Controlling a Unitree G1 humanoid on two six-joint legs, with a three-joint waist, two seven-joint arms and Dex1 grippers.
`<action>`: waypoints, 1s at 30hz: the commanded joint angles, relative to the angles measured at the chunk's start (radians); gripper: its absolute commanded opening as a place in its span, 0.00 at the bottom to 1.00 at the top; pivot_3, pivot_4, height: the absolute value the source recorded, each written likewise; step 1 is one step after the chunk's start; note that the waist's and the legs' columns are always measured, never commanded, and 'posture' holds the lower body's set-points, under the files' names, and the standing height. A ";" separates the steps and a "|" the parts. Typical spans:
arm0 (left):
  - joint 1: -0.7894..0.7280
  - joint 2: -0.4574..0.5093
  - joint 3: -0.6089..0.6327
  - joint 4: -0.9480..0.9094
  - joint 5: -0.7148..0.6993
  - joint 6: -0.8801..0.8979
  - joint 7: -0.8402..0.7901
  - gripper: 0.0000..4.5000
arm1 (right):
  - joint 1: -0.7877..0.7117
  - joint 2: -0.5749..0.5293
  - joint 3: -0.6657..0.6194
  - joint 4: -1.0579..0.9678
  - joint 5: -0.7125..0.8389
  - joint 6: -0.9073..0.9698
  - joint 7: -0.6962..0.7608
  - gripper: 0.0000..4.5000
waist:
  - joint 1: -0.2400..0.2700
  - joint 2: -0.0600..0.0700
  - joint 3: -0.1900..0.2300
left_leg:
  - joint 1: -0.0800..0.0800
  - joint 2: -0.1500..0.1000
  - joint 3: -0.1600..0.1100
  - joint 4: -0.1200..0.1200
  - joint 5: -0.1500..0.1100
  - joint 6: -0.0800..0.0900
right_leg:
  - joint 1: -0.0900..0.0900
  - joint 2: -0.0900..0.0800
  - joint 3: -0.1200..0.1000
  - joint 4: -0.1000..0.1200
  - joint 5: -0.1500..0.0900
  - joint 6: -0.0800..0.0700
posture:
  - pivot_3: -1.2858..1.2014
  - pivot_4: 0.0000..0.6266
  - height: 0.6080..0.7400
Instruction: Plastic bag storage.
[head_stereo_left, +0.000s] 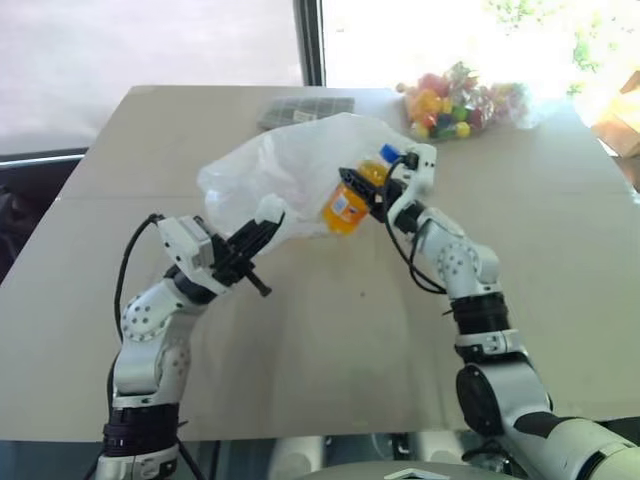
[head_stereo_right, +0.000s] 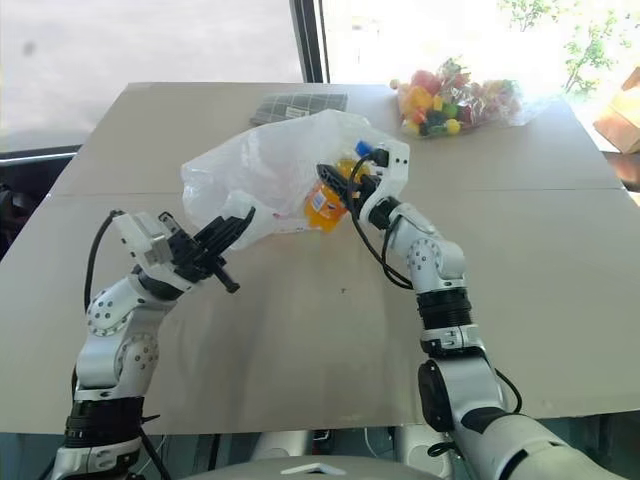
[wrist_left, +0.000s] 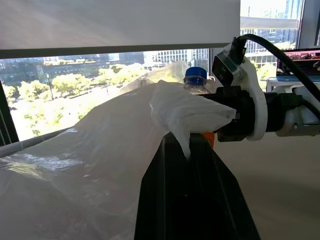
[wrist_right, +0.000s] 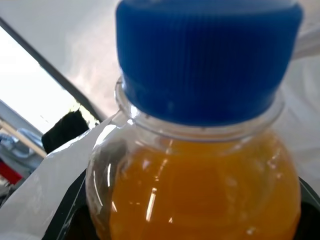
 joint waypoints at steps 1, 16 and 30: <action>-0.019 -0.001 0.003 -0.035 -0.005 -0.021 -0.001 0.00 | -0.069 0.076 -0.054 0.034 0.014 -0.112 -0.061 0.58 | -0.001 0.000 0.000 | 0.000 0.000 0.000 0.000 0.000 0.000 | 0.000 0.000 0.000 0.000 0.000 0.000 | 0.52 0.24 1.00; -0.027 -0.002 -0.001 -0.015 -0.001 -0.031 -0.020 0.00 | -0.183 0.274 -0.125 0.218 0.342 -0.086 -0.202 0.81 | -0.015 0.000 0.000 | -0.001 0.000 0.001 -0.002 0.000 0.000 | -0.002 -0.001 0.001 0.000 0.000 0.000 | 0.52 0.24 1.00; -0.022 -0.002 0.003 -0.012 0.002 -0.035 -0.021 0.00 | -0.195 0.246 0.008 0.203 0.389 -0.013 -0.146 1.00 | -0.022 0.000 0.000 | -0.001 0.000 0.001 -0.001 0.000 0.000 | -0.002 -0.001 0.001 0.000 0.000 0.000 | 0.52 0.24 1.00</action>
